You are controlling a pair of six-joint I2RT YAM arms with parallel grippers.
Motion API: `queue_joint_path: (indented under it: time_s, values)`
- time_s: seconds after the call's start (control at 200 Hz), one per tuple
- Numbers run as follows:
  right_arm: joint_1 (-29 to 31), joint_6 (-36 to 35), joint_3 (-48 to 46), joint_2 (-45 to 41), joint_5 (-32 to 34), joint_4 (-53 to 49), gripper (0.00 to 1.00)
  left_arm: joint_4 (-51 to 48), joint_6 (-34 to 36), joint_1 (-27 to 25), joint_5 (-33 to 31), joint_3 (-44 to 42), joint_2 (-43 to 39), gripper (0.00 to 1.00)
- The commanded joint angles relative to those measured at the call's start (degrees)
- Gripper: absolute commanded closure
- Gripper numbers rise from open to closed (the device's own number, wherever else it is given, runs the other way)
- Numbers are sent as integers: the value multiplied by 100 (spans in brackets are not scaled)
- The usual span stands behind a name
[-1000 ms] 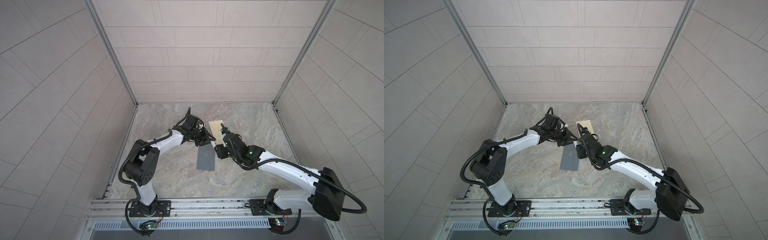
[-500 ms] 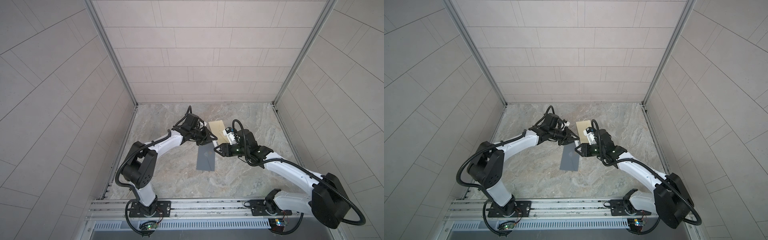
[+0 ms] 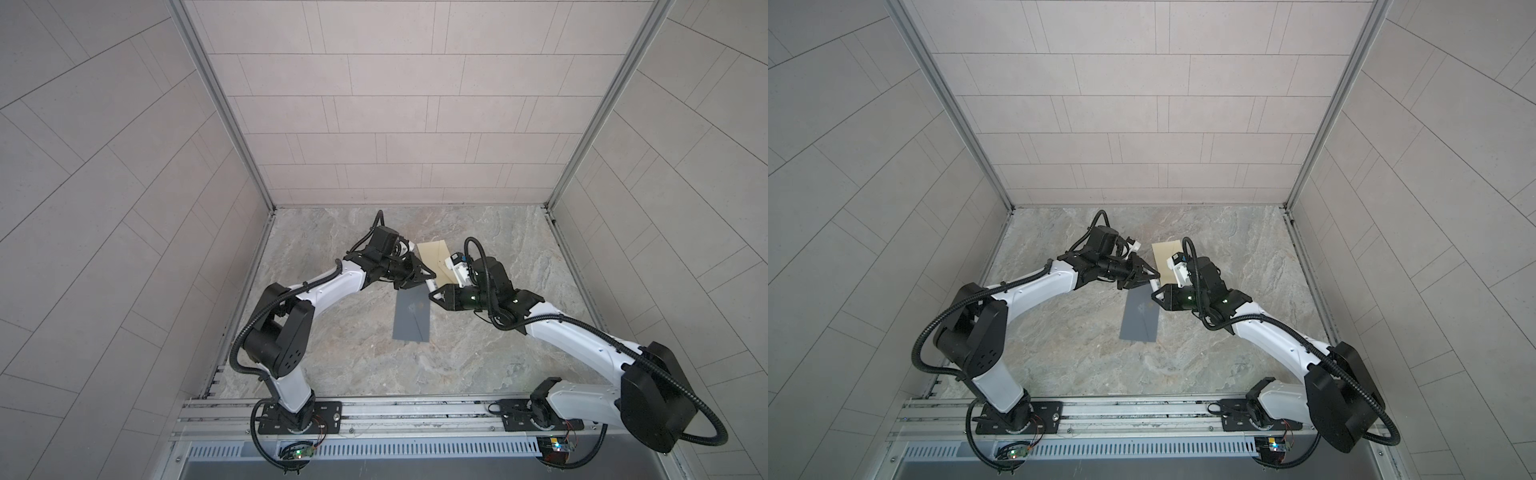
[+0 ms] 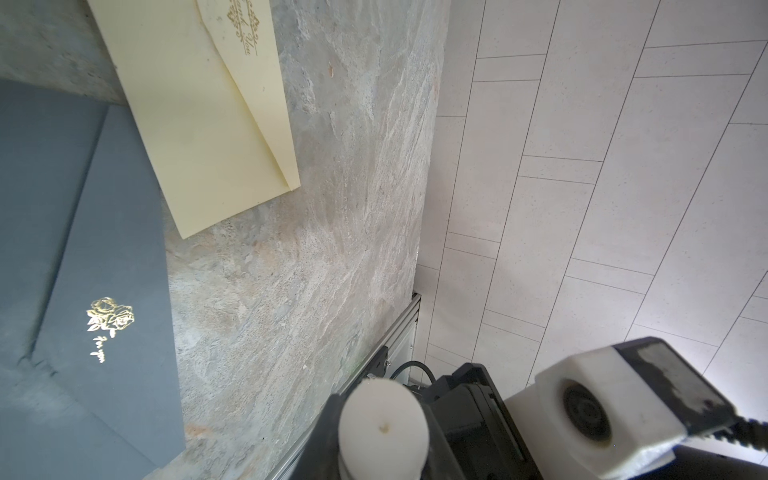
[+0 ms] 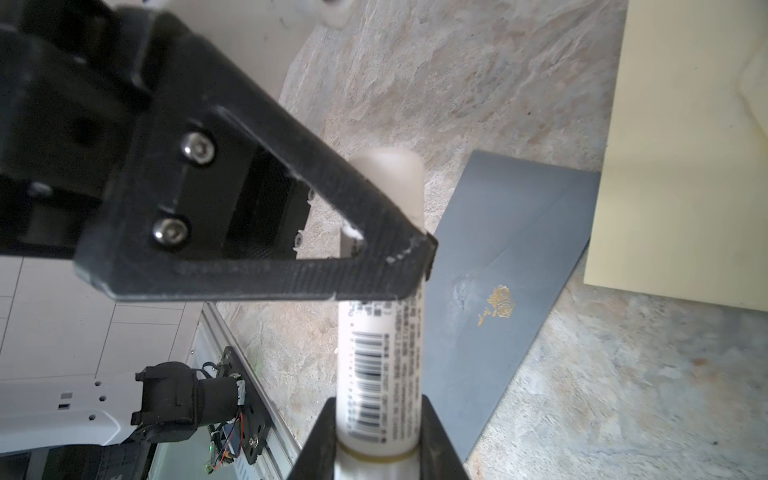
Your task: Place the letter into the envelope and seal it
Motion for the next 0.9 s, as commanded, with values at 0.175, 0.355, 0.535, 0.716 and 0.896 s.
queue_joint_path:
  time_s: [0.175,0.355,0.535,0.716,0.896]
  values:
    - [1818,-739,1195,823,5206,-2322,96,-125,-436,-62,-110,60,185,100]
    - [2902,-456,1749,1769,7112,-3007,97,-92,-614,-60,-129,87,345,100]
    - [3206,-455,1993,2146,7355,-2929,98,-264,-568,-61,-142,192,398,100]
    - [3070,-810,1663,1738,6599,-2210,99,-392,-383,-59,-199,244,339,98]
    - [2318,-1124,678,726,4505,-1046,99,-201,-104,141,-147,135,-11,32]
